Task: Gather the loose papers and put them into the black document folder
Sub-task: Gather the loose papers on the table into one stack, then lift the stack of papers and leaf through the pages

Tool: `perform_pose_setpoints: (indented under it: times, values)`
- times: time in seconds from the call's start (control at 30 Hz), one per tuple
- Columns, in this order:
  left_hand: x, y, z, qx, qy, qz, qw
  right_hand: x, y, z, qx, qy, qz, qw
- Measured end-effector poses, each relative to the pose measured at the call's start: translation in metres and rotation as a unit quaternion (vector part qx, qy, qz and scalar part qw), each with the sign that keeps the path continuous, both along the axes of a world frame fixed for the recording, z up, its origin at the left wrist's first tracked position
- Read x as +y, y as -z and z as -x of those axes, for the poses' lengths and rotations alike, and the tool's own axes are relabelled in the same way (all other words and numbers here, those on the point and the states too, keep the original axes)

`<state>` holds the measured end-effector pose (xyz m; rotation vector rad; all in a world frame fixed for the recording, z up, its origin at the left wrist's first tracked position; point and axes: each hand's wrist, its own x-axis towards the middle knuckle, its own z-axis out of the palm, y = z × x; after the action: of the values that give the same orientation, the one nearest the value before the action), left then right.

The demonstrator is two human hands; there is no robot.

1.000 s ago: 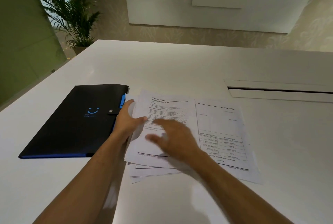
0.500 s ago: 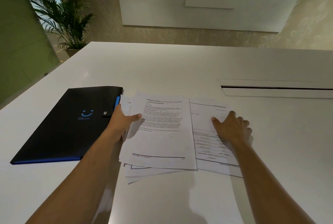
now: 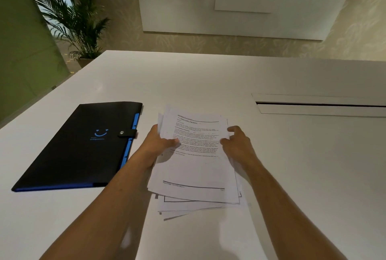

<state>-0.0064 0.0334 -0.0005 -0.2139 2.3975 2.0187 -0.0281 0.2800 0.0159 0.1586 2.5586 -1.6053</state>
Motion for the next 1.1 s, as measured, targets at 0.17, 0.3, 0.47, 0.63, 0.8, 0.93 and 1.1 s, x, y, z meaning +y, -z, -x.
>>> perform_pose_setpoints:
  times: [0.17,0.3,0.47,0.63,0.8,0.93,1.1]
  values:
    - [0.002,0.001,0.001,-0.016,-0.003,0.006,1.0,0.008,0.011,0.006,-0.019,0.018,0.097,0.995]
    - [0.001,-0.006,-0.004,0.036,-0.007,-0.018,0.999,0.017,0.012,0.008,0.005,0.055,0.098,0.994]
    - [0.002,-0.036,-0.011,0.106,-0.006,-0.021,0.994,0.022,-0.006,0.011,-0.003,-0.083,0.265,0.961]
    - [0.006,-0.083,-0.003,0.194,-0.018,-0.025,0.98,0.01,-0.06,0.015,0.195,-0.075,0.189,0.96]
    - [0.015,-0.137,0.007,0.31,-0.046,0.021,0.949,0.005,-0.116,0.018,0.339,-0.058,0.172,0.923]
    - [0.022,-0.144,0.008,0.335,-0.057,0.004,0.94,0.006,-0.123,0.016,0.363,-0.038,0.14,0.92]
    - [0.029,-0.118,0.007,0.3,-0.078,-0.016,0.951,0.008,-0.097,0.013,0.3,-0.036,0.163,0.939]
